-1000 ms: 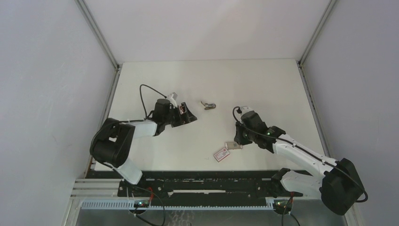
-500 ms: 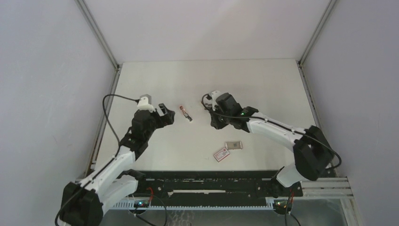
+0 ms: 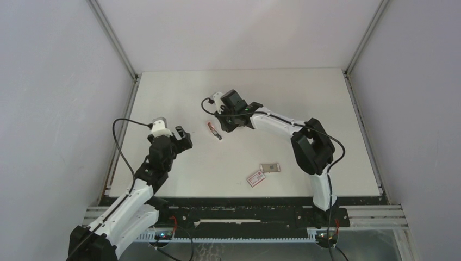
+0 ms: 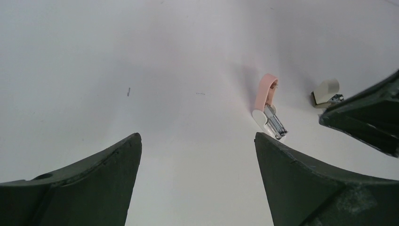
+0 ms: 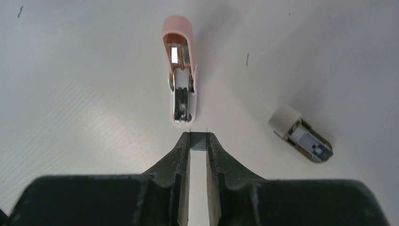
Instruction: Load the staples into the stapler
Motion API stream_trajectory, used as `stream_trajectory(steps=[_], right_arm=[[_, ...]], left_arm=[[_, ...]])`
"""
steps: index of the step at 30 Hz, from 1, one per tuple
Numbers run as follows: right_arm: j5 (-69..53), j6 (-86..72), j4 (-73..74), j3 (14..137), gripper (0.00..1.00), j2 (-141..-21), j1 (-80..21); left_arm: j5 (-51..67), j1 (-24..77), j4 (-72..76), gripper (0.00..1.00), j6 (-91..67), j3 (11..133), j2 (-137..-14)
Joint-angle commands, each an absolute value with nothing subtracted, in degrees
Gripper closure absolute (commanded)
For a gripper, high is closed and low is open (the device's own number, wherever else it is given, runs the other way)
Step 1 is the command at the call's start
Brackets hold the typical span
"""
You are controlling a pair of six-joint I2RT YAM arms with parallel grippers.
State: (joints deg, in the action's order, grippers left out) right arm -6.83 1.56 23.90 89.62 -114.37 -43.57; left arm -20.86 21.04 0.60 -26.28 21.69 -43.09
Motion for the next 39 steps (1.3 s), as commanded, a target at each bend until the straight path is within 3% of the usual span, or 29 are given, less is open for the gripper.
stream_trajectory(steps=[1,10,39], right_arm=[[-8.37,5.90,27.50,97.98,0.89,-119.51,-44.09],[-11.12,8.22,32.08,107.81,0.89,-127.05,-44.51],[-11.00,8.14,34.63,111.75,0.89,-132.74,-45.44]], left_arm=[[-21.82,21.11,1.51,0.06,-25.11,21.72,-42.97],[-22.15,21.06,1.32,0.06,-24.87,21.57,-42.21],[-21.98,21.06,1.58,0.06,-24.52,21.88,-43.95]])
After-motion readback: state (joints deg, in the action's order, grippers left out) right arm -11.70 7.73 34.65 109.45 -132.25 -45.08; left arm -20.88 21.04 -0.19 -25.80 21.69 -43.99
